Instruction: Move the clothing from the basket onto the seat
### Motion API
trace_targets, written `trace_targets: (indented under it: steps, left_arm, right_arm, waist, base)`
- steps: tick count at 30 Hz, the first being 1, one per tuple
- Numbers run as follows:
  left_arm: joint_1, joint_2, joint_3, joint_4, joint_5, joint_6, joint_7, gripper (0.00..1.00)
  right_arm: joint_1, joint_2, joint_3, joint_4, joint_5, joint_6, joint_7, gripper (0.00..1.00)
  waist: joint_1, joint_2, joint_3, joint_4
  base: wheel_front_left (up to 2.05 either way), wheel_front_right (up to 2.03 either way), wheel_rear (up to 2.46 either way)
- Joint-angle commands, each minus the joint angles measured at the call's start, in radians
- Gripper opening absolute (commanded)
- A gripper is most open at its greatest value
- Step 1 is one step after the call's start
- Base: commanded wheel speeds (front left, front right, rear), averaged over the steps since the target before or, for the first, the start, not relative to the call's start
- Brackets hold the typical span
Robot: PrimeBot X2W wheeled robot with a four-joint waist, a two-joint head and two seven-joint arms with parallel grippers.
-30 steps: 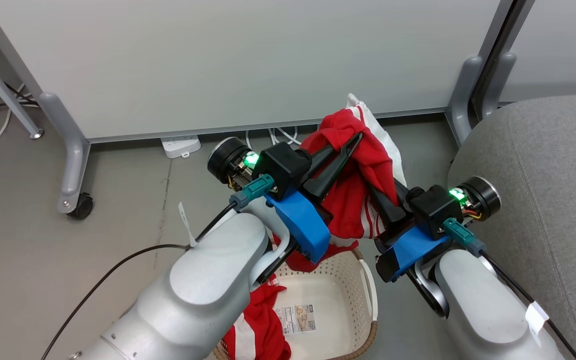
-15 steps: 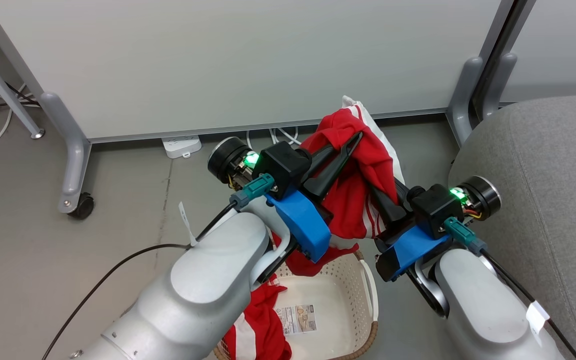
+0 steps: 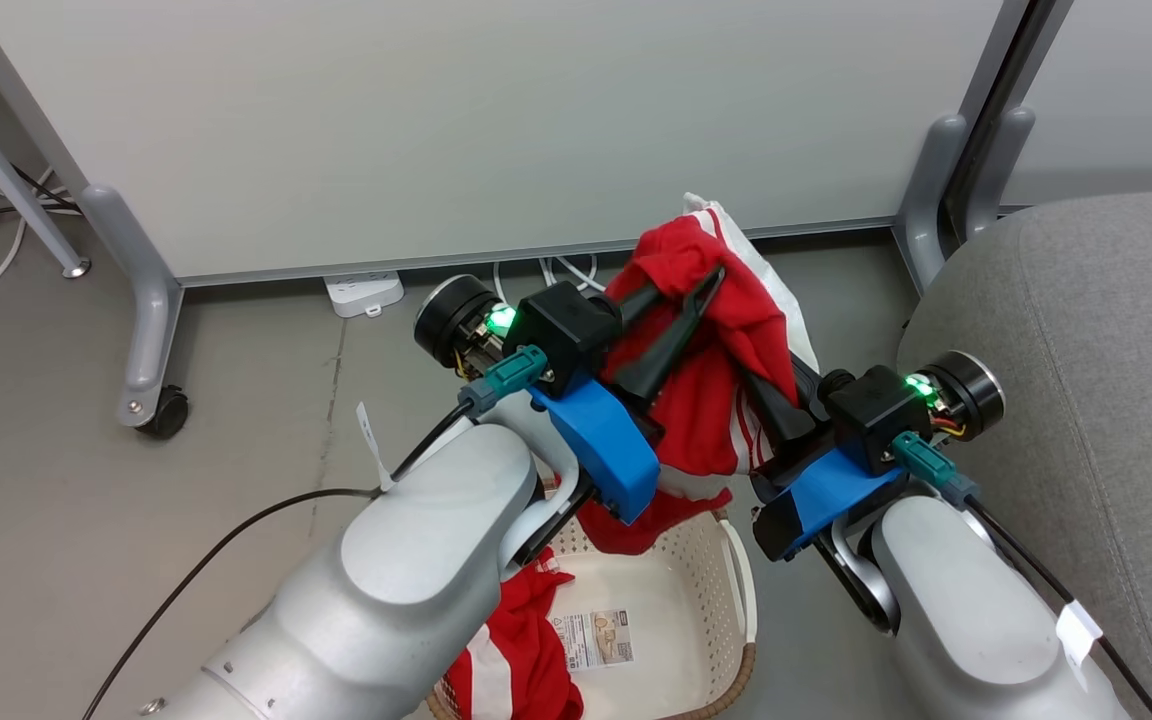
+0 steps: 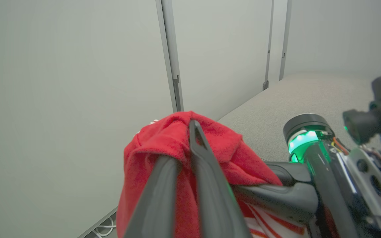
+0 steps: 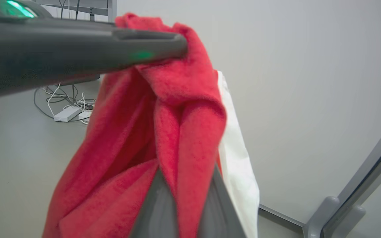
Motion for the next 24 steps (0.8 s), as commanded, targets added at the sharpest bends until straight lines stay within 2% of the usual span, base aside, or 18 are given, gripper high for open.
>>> trace_targets:
  steps: [1,13,24]
  left_arm:
    - [-0.007,0.0,-0.004,0.002,-0.006,0.003,-0.005,1.0]
    - [0.004,0.0,-0.023,0.002,-0.004,0.01,-0.007,1.0]
    - [0.016,0.014,-0.044,0.002,0.006,0.019,-0.007,1.0]
  right_arm:
    - [-0.014,0.004,-0.003,-0.002,0.006,0.0,0.0,0.0]
    - [-0.005,0.005,-0.036,-0.016,0.017,0.0,0.0,0.0]
    - [0.011,-0.003,-0.115,-0.047,0.011,0.0,0.0,0.0]
  waist:
    - [0.0,0.0,0.0,-0.001]
    - [0.0,0.0,0.012,-0.014]
    - [0.0,0.0,0.058,-0.069]
  base:
    - [0.0,0.0,0.0]
    - [0.0,0.0,0.0]
    - [0.0,0.0,0.0]
